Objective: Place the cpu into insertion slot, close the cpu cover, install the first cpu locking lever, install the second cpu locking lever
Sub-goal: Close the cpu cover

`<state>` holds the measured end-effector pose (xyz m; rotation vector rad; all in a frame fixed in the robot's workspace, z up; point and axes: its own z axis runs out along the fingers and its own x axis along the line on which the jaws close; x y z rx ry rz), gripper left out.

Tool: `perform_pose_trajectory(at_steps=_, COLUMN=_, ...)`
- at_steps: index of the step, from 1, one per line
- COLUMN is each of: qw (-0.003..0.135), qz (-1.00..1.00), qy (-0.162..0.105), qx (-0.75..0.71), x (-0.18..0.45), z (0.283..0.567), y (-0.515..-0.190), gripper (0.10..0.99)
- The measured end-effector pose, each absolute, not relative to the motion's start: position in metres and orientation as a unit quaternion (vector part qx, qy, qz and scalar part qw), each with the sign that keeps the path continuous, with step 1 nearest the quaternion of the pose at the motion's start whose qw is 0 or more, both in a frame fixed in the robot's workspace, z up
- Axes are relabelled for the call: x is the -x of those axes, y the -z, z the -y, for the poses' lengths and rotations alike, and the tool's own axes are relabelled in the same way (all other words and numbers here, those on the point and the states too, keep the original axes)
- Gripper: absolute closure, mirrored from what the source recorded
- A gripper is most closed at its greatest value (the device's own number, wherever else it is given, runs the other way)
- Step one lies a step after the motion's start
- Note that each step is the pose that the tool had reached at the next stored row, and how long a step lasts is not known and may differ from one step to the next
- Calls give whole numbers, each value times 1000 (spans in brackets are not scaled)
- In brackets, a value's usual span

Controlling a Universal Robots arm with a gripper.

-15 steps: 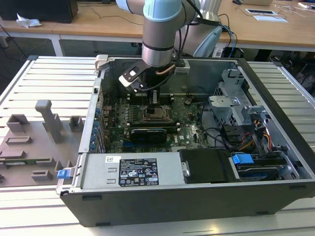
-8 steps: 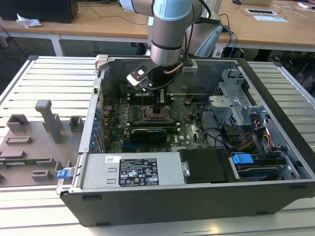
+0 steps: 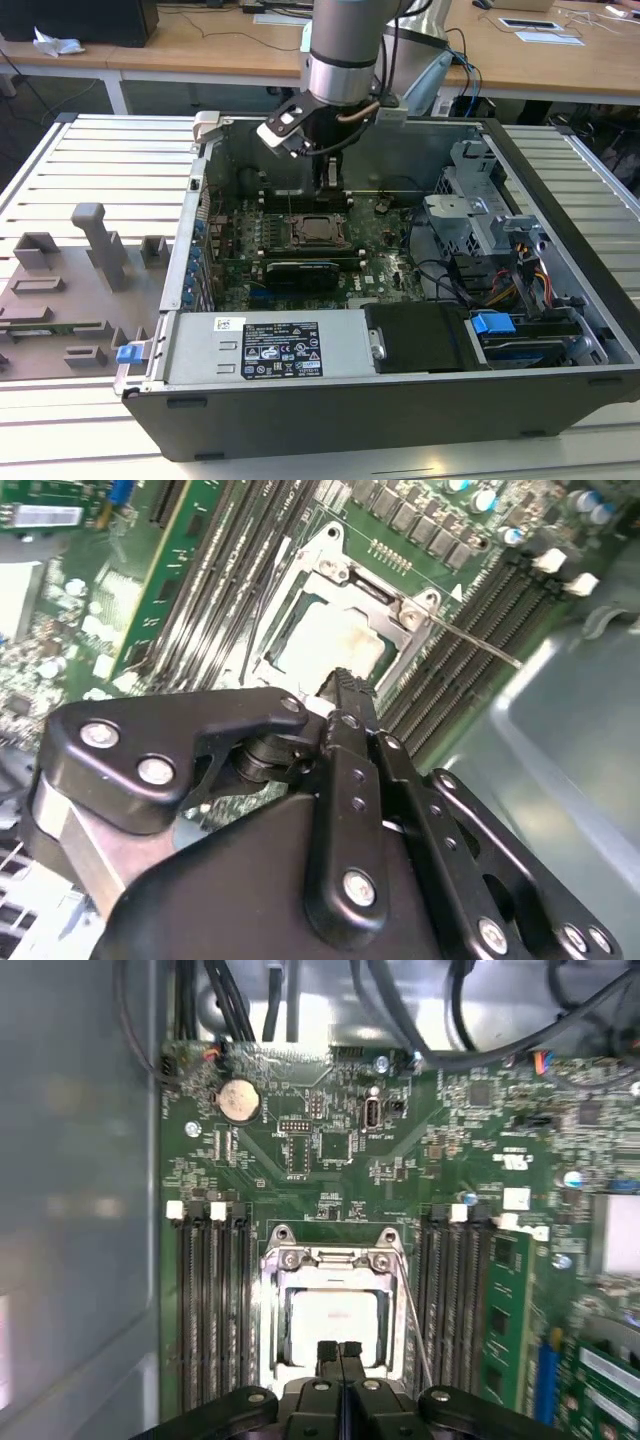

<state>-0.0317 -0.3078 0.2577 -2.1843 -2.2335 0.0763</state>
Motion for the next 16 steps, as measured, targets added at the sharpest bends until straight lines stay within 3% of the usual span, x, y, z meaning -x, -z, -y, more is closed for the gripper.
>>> perform_pose_trajectory(at_steps=6, qw=8, qz=715, qy=-24, qx=699, x=32, z=308, y=-275, gripper=980)
perform_pose_trajectory(at_steps=16, qw=8, qz=715, qy=-24, qx=699, x=32, z=308, y=-276, gripper=980)
